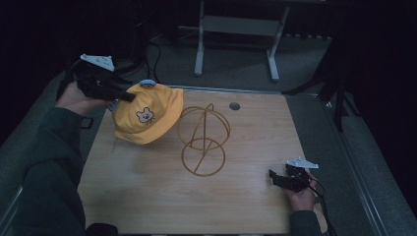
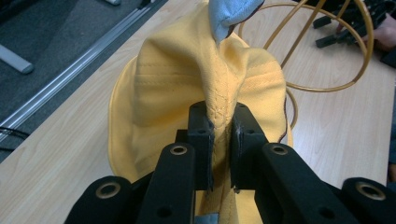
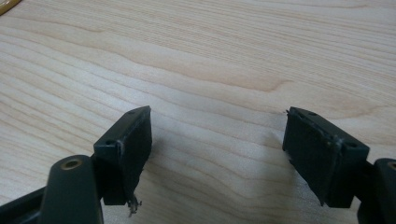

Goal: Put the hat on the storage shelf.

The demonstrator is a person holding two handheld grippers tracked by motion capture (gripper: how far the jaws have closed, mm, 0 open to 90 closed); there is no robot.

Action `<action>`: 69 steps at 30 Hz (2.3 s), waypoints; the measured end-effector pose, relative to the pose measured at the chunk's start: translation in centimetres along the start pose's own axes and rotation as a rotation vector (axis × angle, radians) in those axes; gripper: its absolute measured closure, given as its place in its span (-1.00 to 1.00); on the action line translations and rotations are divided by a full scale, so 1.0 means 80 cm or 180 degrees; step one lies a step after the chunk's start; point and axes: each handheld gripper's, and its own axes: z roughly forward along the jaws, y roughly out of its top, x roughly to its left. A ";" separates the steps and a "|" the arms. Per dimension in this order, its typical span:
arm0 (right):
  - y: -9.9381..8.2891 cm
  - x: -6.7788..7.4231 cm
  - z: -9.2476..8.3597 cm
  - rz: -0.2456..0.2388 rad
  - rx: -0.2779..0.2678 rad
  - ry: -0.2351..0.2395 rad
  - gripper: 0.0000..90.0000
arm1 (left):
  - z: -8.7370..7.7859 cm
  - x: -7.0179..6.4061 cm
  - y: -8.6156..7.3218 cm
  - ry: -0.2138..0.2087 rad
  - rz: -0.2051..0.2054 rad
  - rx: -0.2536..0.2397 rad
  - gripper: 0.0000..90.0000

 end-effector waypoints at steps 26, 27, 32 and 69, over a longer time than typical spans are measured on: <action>0.000 0.000 0.000 -0.0008 -0.0003 -0.0001 -0.47 | -0.017 -0.010 -0.001 -0.0278 0.0065 -0.0228 0.80; 0.000 0.000 0.000 -0.0007 -0.0003 -0.0001 -0.47 | -0.018 -0.010 -0.001 -0.0288 0.0065 -0.0248 0.80; 0.000 0.000 0.000 -0.0005 -0.0004 -0.0001 -0.47 | -0.022 -0.014 0.003 -0.0327 0.0111 -0.0312 0.80; 0.000 0.000 0.000 -0.0017 0.0000 0.0003 -0.47 | -0.028 -0.054 0.060 -0.0334 0.0511 -0.0201 0.80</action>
